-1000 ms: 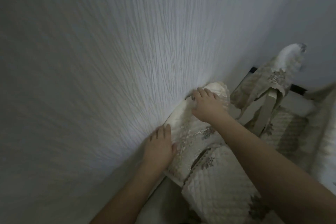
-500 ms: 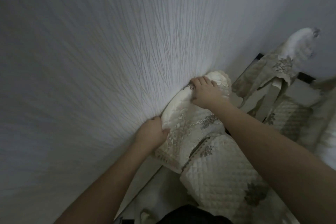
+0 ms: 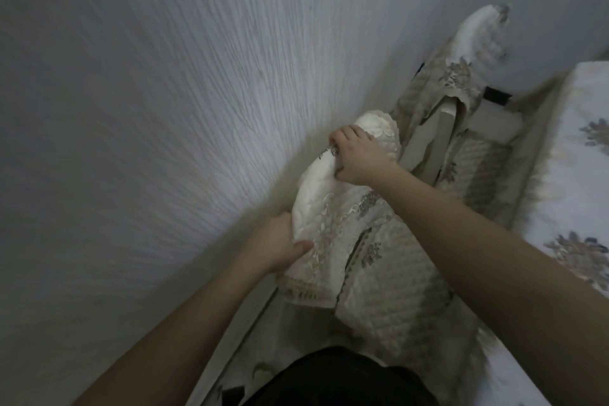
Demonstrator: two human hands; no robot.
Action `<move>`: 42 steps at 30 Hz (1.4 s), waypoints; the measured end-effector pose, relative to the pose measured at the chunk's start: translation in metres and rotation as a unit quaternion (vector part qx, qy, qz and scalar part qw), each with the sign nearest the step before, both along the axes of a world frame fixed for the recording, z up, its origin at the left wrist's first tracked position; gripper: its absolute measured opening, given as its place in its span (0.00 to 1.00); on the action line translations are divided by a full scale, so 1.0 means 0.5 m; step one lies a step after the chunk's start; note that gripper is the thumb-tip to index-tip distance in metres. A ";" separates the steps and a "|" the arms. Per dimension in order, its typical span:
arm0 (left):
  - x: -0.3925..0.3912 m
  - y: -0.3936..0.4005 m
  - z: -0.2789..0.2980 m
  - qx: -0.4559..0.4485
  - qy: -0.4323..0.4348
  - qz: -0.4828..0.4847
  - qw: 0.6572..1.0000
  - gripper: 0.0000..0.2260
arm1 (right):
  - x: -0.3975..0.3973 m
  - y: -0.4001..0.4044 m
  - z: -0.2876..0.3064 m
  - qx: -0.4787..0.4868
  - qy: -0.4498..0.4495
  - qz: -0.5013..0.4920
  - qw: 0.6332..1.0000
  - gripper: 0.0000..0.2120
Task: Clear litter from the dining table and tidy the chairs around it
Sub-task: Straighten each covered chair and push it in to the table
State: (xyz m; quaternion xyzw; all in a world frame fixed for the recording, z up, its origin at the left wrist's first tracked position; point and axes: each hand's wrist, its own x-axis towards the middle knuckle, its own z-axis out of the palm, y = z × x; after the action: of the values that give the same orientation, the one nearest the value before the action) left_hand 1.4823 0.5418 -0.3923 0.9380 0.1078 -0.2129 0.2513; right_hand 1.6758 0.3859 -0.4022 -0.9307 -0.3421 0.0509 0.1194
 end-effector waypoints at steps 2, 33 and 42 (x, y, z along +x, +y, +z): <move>0.000 -0.019 0.005 -0.014 -0.007 -0.026 1.000 0.25 | -0.006 -0.017 0.001 -0.005 0.001 -0.005 1.000 0.25; -0.013 -0.232 -0.010 -0.078 0.023 -0.072 0.994 0.35 | -0.165 -0.220 0.015 -0.013 0.085 -0.211 0.974 0.37; 0.026 -0.216 0.002 -0.104 -0.005 -0.098 0.990 0.26 | -0.345 -0.166 0.000 0.209 0.319 -0.377 0.844 0.20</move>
State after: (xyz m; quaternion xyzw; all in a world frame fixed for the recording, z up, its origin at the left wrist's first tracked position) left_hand 1.4955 0.4339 -0.3913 0.9137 -0.0090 -0.2423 0.3262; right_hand 1.5032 0.3030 -0.4023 -0.8731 0.0901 0.2235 0.4238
